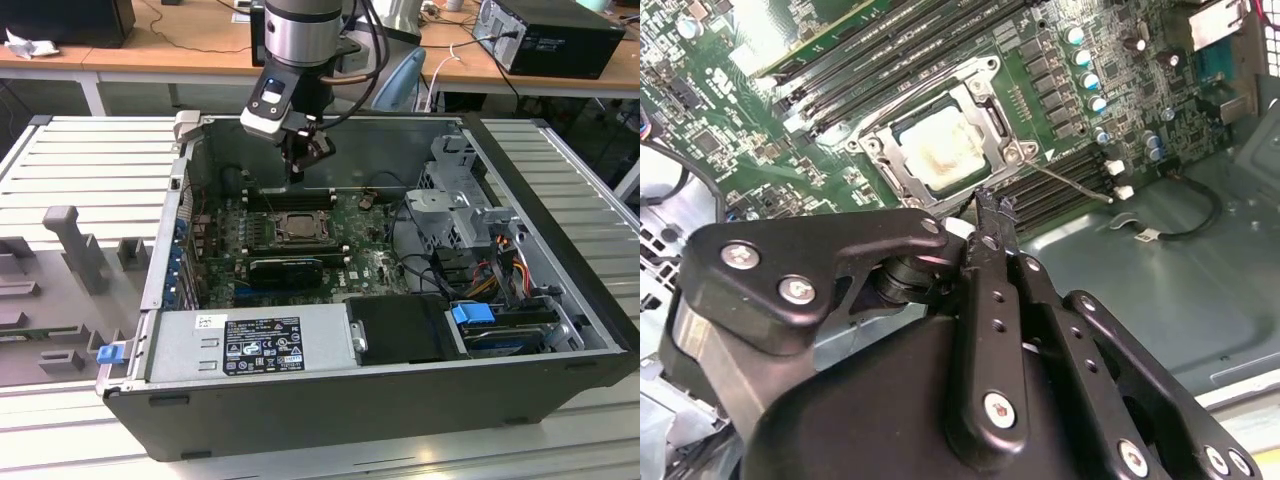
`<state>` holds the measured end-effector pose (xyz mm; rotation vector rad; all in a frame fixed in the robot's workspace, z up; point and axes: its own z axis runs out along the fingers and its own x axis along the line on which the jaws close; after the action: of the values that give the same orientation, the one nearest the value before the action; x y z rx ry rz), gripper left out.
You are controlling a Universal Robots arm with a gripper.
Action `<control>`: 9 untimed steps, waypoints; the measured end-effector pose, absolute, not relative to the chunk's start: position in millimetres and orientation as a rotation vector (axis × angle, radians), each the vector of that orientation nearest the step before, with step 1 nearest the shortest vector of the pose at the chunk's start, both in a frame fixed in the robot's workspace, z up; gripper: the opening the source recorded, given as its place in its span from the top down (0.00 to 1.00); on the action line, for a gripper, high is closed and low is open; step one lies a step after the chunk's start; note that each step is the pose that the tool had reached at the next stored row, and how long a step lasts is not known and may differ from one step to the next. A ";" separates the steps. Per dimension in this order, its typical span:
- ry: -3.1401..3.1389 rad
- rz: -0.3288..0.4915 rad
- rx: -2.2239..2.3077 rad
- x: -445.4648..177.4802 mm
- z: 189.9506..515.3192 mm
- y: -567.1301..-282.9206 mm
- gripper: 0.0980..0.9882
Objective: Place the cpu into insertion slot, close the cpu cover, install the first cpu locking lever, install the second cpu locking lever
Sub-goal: 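Install the first cpu locking lever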
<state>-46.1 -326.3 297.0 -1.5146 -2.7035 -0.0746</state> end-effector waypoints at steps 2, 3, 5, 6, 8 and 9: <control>-2.720 -0.074 -1.484 -46.2 297.0 -326.3 0.99; -2.725 -0.074 -1.473 -46.2 297.0 -326.3 0.99; -2.736 -0.073 -1.453 -46.2 297.0 -326.3 0.99; -2.741 -0.073 -1.443 -46.2 297.0 -326.2 0.99; -2.753 -0.072 -1.420 -46.2 297.0 -326.3 0.99; -2.759 -0.072 -1.406 -46.2 297.0 -326.3 0.99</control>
<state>-46.2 -326.3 297.0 -1.4061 -2.7594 -0.0720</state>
